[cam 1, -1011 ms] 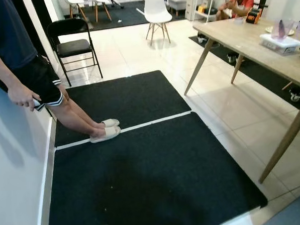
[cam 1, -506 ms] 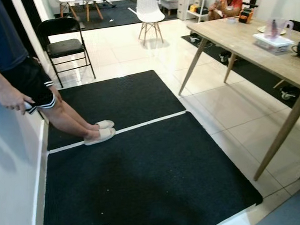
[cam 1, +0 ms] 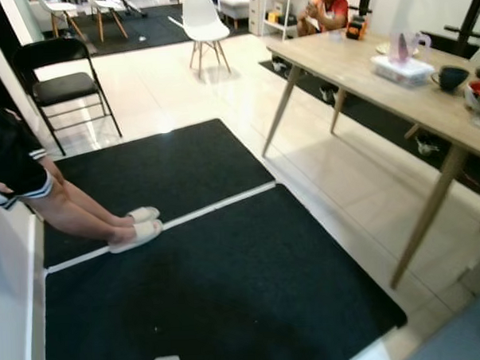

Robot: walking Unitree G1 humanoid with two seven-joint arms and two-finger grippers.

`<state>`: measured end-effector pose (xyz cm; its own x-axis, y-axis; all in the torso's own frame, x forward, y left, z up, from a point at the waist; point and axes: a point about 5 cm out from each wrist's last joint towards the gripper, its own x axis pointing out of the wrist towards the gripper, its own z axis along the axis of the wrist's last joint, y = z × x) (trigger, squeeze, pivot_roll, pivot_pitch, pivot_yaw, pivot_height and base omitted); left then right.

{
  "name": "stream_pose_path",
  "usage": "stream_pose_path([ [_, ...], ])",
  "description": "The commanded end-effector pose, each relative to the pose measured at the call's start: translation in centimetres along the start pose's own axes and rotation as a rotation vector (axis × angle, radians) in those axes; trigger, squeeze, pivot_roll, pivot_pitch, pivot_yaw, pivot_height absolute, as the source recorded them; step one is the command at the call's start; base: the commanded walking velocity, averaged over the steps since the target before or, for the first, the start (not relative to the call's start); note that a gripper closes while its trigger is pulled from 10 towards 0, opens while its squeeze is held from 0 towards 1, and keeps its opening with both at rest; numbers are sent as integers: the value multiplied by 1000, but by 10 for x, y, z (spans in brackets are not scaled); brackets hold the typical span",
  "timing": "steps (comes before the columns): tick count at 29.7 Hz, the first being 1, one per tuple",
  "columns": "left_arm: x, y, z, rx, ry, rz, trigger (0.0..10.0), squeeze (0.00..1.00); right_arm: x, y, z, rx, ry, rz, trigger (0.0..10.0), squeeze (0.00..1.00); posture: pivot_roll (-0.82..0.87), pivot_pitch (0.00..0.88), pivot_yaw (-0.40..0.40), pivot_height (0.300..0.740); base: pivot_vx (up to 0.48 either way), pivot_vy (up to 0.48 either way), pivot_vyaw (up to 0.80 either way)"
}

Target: Restocking fridge

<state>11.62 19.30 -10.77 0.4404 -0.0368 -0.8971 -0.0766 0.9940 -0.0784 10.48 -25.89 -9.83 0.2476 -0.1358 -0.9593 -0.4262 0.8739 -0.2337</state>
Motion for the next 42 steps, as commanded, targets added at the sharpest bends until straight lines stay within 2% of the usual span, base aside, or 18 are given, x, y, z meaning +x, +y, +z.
stream_pose_path([
  [1,-1,0,-9,1,42,-4,10000,0,0,0,3,9,-17,0,10000,0,-68,0,-34,740,386,0,0],
  [37,-1,-2,-10,6,41,-13,10000,0,0,-2,2,11,0,3,10000,0,-71,0,-38,740,390,0,0],
  [42,-1,-2,-10,7,41,-14,10000,0,0,-3,0,11,24,-1,10000,0,-69,0,-40,740,394,0,-781],
])
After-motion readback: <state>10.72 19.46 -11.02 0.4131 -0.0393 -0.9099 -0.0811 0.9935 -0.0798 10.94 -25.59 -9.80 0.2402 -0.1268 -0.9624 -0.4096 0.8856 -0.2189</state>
